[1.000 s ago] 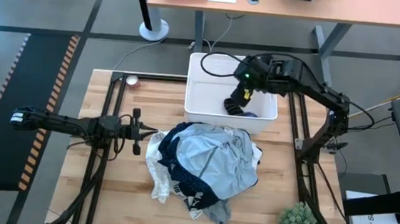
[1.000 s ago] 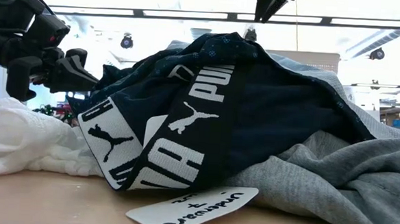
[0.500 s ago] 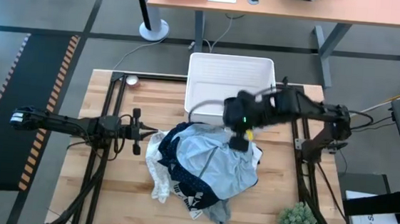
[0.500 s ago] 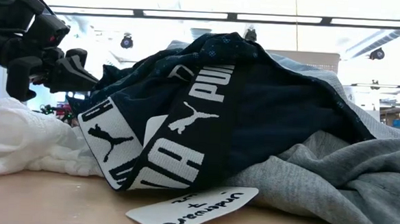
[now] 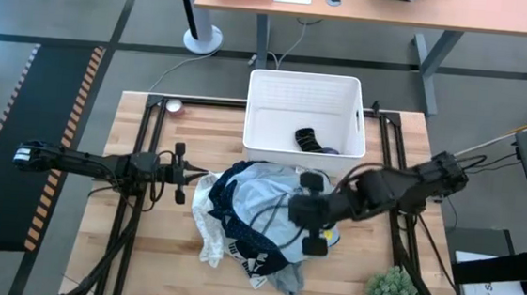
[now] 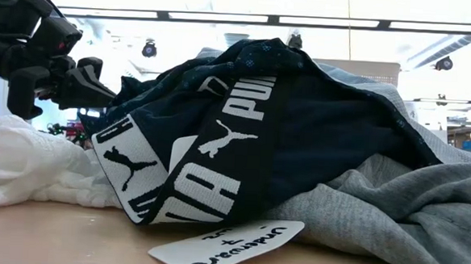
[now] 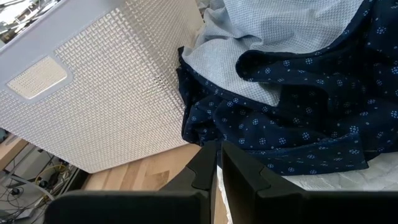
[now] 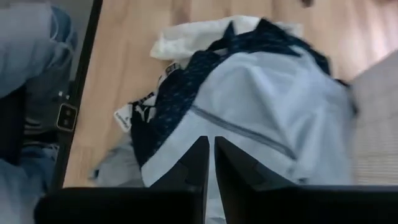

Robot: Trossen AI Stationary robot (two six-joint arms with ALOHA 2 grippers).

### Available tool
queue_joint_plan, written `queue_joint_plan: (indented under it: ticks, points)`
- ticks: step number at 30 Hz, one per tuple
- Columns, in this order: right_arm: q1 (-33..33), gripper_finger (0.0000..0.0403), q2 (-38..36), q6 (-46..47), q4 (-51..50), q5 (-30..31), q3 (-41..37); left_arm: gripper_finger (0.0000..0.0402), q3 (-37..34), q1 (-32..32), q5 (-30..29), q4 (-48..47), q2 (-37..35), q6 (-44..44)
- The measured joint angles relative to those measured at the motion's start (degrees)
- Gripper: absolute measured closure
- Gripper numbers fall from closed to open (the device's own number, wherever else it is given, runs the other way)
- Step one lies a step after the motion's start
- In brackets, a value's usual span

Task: Sort clothes
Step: Put the blue polo shirt into the white laundry bin

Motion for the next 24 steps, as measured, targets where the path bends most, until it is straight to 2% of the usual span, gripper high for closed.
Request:
queue_joint_plan:
  ticks: [6, 13, 18, 24]
  points:
    - [1.6, 0.0343, 0.0, 0.9, 12.5, 0.1, -10.0, 0.039, 0.0, 0.0, 0.0, 0.0, 0.0, 0.0]
    - [1.8, 0.022, 0.0, 1.3, 24.6, 0.5, -17.6, 0.039, 0.0, 0.0, 0.0, 0.0, 0.0, 0.0]
    - [2.4, 0.0151, 2.5, -2.8, 26.1, 0.7, -18.8, 0.039, 0.0, 0.0, 0.0, 0.0, 0.0, 0.0]
    - [3.1, 0.0119, 8.7, -4.8, 26.2, 1.6, -18.1, 0.039, 0.0, 0.0, 0.0, 0.0, 0.0, 0.0]
